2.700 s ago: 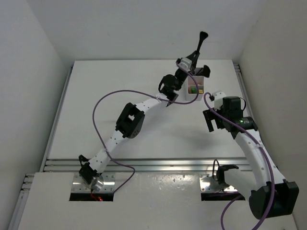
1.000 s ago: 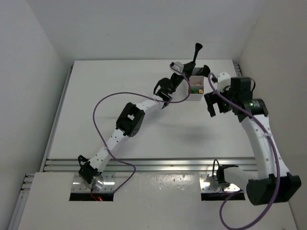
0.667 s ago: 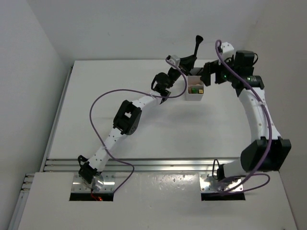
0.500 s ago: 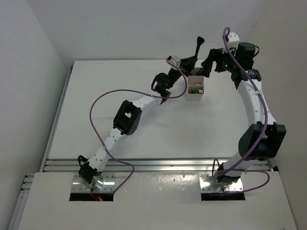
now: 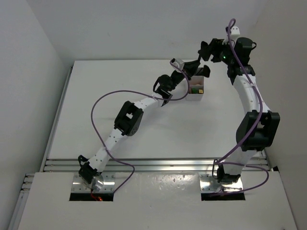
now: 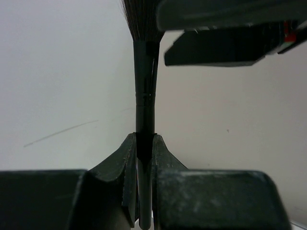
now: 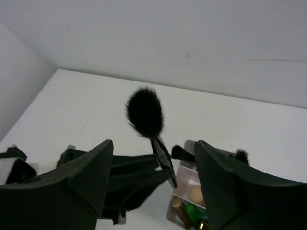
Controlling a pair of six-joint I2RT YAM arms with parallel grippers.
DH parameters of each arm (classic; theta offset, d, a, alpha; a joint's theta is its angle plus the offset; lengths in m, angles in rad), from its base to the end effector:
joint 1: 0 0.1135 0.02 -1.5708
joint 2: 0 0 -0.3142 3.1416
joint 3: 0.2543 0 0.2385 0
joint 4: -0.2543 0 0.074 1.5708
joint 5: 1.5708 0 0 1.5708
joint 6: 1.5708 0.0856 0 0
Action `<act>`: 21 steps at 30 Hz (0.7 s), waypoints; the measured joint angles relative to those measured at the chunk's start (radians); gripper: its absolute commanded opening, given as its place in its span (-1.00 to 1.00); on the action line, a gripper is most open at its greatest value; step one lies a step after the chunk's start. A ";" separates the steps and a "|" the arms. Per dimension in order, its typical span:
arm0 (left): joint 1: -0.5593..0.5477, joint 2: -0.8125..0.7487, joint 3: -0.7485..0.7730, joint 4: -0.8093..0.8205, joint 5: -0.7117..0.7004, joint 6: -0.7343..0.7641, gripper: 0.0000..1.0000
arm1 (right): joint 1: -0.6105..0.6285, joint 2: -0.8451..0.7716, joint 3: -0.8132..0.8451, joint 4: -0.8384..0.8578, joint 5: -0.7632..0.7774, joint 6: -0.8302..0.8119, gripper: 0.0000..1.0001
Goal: Organize the makeup
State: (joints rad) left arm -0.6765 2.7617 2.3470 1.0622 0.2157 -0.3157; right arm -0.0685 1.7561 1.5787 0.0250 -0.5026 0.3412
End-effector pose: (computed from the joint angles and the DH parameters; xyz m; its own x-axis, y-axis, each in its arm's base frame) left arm 0.5133 -0.4356 0.2870 0.2159 -0.5623 -0.7983 0.8539 0.5052 -0.1249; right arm 0.4647 0.0094 0.4180 -0.2816 0.3133 -0.9070 -0.3404 0.8511 0.3997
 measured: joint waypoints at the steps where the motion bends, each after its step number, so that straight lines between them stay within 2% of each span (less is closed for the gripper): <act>1: -0.002 0.000 -0.002 -0.002 0.002 0.000 -1.00 | 0.003 0.002 0.000 0.016 -0.004 0.009 0.30; 2: -0.003 0.000 -0.003 -0.002 0.005 0.000 -1.00 | 0.008 0.007 0.000 0.034 -0.007 0.022 0.25; 4: -0.006 0.000 -0.007 -0.003 0.010 0.000 -1.00 | 0.019 0.021 0.000 0.059 -0.010 0.037 0.05; 5: -0.007 0.000 -0.009 -0.003 0.009 0.001 -1.00 | 0.025 0.030 0.000 0.063 -0.010 0.047 -0.13; 8: -0.009 0.000 -0.014 -0.005 0.000 0.005 -1.00 | 0.034 0.055 0.000 0.068 0.004 0.060 -0.40; 9: -0.009 0.000 -0.017 -0.005 -0.003 0.008 -1.00 | 0.034 0.061 0.000 0.071 0.008 0.063 -0.64; 10: -0.009 -0.002 -0.024 -0.002 -0.005 0.012 -1.00 | 0.034 0.064 0.000 0.072 0.011 0.065 -0.78; 12: -0.009 -0.006 -0.038 0.009 -0.006 0.013 -1.00 | 0.027 0.069 0.000 0.079 0.030 0.057 -1.00; 13: -0.009 -0.009 -0.045 0.014 -0.006 0.014 -1.00 | 0.024 0.069 -0.001 0.085 0.035 0.055 -1.00; 14: -0.009 -0.016 -0.054 0.017 -0.005 0.016 -0.88 | 0.023 0.069 -0.006 0.094 0.037 0.053 -1.00; 15: -0.009 -0.022 -0.062 0.016 -0.006 0.019 -0.62 | 0.025 0.069 -0.010 0.104 0.037 0.052 -1.00; 16: -0.009 -0.029 -0.074 0.017 -0.007 0.022 -0.29 | 0.026 0.069 -0.010 0.108 0.038 0.050 -1.00; 17: -0.008 -0.038 -0.087 0.018 -0.008 0.028 0.11 | 0.029 0.069 -0.011 0.109 0.039 0.045 -1.00; 18: -0.008 -0.046 -0.098 0.018 -0.006 0.035 0.97 | 0.032 0.069 -0.013 0.109 0.038 0.046 -1.00; 21: -0.010 -0.087 -0.155 0.007 0.010 0.043 0.98 | 0.047 0.069 -0.016 0.109 0.048 0.027 -1.00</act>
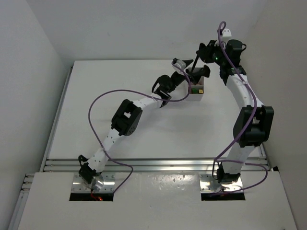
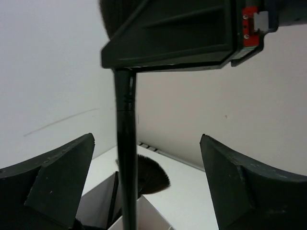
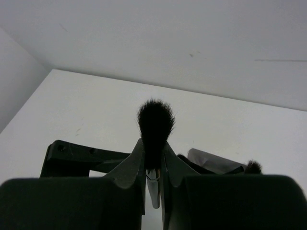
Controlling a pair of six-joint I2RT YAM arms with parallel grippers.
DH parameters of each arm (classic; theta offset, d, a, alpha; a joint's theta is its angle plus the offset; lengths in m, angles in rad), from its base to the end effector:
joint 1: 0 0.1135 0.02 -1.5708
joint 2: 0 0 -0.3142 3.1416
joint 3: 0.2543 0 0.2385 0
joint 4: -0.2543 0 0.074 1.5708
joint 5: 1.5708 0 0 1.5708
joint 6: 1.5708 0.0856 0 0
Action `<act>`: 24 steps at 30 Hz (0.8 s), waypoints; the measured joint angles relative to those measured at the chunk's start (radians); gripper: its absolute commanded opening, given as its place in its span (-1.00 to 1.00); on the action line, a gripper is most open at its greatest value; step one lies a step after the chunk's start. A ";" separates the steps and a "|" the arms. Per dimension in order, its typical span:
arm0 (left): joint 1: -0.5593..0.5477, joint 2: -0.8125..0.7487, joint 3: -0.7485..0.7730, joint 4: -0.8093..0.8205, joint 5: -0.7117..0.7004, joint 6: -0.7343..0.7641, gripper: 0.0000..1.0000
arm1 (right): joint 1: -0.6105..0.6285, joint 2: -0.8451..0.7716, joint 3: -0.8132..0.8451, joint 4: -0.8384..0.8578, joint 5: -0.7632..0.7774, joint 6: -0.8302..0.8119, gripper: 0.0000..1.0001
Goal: Organize the makeup
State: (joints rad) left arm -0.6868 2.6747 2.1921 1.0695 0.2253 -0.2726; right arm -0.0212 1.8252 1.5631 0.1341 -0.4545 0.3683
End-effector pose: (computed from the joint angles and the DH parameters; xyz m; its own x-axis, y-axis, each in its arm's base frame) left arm 0.5013 -0.4358 0.2881 0.2073 -0.5094 -0.8352 0.8490 0.5178 -0.1050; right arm 0.4879 0.0272 0.3965 -0.2689 0.3293 -0.9051 -0.3424 0.8457 0.4094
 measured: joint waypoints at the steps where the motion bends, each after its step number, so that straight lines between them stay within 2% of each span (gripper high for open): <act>1: 0.000 -0.018 -0.023 -0.011 0.008 0.003 0.98 | 0.003 0.000 0.000 0.001 0.005 -0.010 -1.00; 5: 0.016 -0.165 -0.208 -0.082 0.056 0.030 0.98 | 0.017 0.002 0.001 0.022 0.043 -0.081 -1.00; 9: 0.071 -0.412 -0.493 -0.181 0.115 0.115 0.98 | 0.025 0.007 -0.005 0.076 0.086 -0.150 -1.00; 12: 0.151 -0.617 -0.652 -0.337 0.135 0.199 0.98 | 0.032 0.010 -0.037 0.141 0.117 -0.192 -1.00; 18: 0.335 -0.975 -0.897 -0.620 0.122 0.317 0.98 | 0.049 0.111 -0.061 0.278 0.133 -0.213 -1.00; 24: 0.352 -1.140 -1.046 -0.797 0.070 0.345 0.98 | 0.056 0.240 -0.069 0.314 0.135 -0.287 -1.00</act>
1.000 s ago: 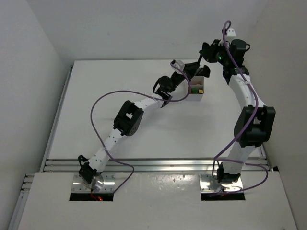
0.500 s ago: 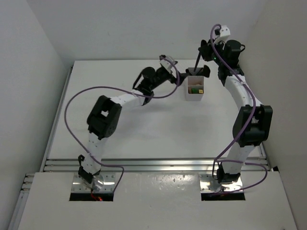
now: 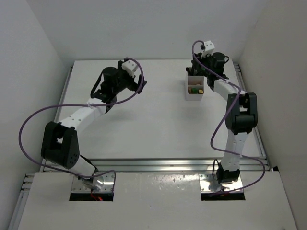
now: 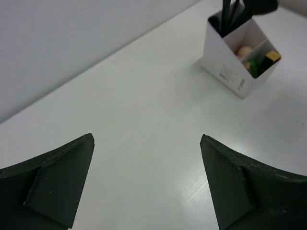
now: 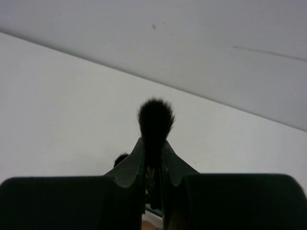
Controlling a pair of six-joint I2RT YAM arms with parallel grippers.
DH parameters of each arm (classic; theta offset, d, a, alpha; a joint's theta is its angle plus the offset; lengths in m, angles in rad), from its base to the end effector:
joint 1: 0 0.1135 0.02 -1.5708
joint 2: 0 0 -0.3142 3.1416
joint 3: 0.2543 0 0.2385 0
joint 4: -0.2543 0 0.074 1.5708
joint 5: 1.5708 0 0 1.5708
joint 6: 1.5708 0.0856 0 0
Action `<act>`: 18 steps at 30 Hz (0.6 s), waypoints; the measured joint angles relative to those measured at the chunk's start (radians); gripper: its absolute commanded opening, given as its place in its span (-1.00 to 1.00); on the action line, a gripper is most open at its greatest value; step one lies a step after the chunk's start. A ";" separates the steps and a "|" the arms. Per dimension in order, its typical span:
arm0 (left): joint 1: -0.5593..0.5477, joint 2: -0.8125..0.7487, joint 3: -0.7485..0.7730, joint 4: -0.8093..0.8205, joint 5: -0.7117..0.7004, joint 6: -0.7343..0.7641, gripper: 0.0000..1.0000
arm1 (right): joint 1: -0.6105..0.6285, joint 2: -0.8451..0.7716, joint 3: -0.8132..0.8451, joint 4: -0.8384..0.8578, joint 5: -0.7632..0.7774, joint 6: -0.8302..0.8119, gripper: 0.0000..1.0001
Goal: Organize the makeup
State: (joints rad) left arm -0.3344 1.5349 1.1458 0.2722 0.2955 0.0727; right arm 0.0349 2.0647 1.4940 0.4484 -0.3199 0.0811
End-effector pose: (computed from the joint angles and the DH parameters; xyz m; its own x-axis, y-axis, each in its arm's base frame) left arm 0.3696 -0.1548 0.3773 -0.0672 0.0969 -0.9930 0.5936 0.8038 0.0383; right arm 0.5484 0.0461 0.2970 -0.1495 0.0717 -0.9862 -0.3340 0.9351 0.1186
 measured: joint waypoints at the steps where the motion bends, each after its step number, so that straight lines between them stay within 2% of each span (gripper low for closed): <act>1: 0.000 -0.013 -0.017 -0.019 -0.009 0.000 0.98 | 0.000 0.011 -0.004 0.000 0.000 -0.015 -1.00; 2: 0.002 -0.028 -0.034 -0.042 -0.022 -0.002 0.98 | 0.000 0.014 -0.011 -0.001 -0.001 -0.030 -0.96; 5: 0.011 -0.067 -0.072 -0.095 -0.054 -0.002 0.98 | 0.000 0.012 -0.036 0.020 -0.003 -0.042 -0.52; 6: 0.016 -0.082 -0.081 -0.113 -0.064 -0.003 0.98 | 0.001 0.006 -0.057 0.037 -0.003 -0.041 -0.20; 9: 0.034 -0.133 -0.101 -0.157 -0.084 -0.003 0.98 | 0.004 -0.024 -0.136 0.051 -0.002 -0.031 0.32; 12: 0.055 -0.183 -0.105 -0.184 -0.094 -0.003 0.98 | 0.010 -0.055 -0.185 0.040 0.008 -0.033 0.54; 16: 0.084 -0.239 -0.106 -0.199 -0.100 -0.002 0.98 | 0.021 -0.138 -0.198 -0.008 0.063 -0.038 0.94; 18: 0.104 -0.261 -0.106 -0.204 -0.103 -0.002 0.98 | 0.027 -0.233 -0.198 -0.061 0.120 -0.037 1.00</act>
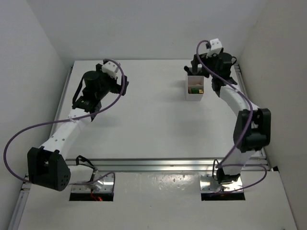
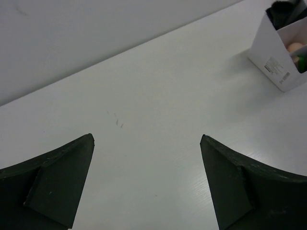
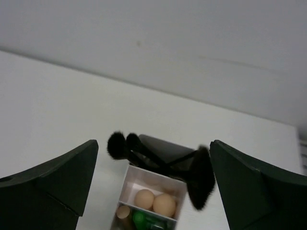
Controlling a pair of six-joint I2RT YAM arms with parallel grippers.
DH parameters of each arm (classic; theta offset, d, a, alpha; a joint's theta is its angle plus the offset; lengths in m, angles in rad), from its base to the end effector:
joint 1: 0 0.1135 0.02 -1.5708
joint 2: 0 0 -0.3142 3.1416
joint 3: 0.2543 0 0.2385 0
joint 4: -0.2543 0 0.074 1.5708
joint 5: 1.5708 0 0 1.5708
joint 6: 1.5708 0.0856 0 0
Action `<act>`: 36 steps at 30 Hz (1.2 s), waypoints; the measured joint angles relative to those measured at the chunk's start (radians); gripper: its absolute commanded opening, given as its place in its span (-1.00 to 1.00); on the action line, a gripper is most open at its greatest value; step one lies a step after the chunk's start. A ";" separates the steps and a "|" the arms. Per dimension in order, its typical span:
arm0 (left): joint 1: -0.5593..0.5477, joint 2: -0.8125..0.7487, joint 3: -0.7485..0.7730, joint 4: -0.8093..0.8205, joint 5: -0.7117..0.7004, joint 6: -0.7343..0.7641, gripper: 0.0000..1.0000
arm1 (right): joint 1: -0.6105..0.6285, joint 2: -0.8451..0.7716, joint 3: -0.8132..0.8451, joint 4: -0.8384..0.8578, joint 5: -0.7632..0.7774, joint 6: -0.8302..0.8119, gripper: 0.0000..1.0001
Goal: Organize the makeup
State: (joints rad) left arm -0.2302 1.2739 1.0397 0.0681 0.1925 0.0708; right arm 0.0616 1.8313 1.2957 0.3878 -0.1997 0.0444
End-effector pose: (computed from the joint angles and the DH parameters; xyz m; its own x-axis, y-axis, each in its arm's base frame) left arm 0.3101 -0.0895 0.3926 -0.1317 0.1022 -0.9860 0.4180 0.9076 0.0382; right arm 0.4843 0.0469 0.3276 -0.1582 0.0338 -0.9868 -0.2494 0.9656 0.0731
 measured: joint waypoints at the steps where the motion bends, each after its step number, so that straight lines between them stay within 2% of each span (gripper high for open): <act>1: 0.008 -0.008 -0.003 0.000 -0.007 -0.002 0.98 | 0.001 -0.057 0.001 -0.032 0.031 -0.002 1.00; 5: 0.028 -0.053 -0.066 -0.002 -0.091 -0.025 0.98 | -0.018 -0.301 0.018 -0.227 0.100 0.034 1.00; 9: 0.030 -0.125 -0.232 0.011 -0.175 -0.087 0.98 | -0.122 -0.539 -0.011 -0.500 0.111 0.115 1.00; 14: 0.030 -0.202 -0.468 0.021 -0.219 -0.204 0.98 | -0.241 -0.796 -0.291 -0.856 0.190 0.218 1.00; 17: 0.030 -0.254 -0.583 0.039 -0.235 -0.288 0.98 | -0.272 -0.876 -0.485 -1.045 0.192 0.271 1.00; 20: 0.030 -0.299 -0.650 0.072 -0.246 -0.338 0.98 | -0.276 -0.946 -0.599 -1.172 0.191 0.325 1.00; 26: 0.030 -0.368 -0.743 0.115 -0.259 -0.402 0.98 | -0.275 -1.065 -0.626 -1.316 0.238 0.452 1.00; 36: 0.047 -0.386 -0.761 0.211 -0.245 -0.413 0.98 | -0.275 -1.196 -0.623 -1.445 0.273 0.505 1.00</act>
State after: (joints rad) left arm -0.1837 0.8879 0.2783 0.2794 -0.0521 -0.3420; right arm -0.2138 0.6353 0.6731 -1.0576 0.0731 0.5491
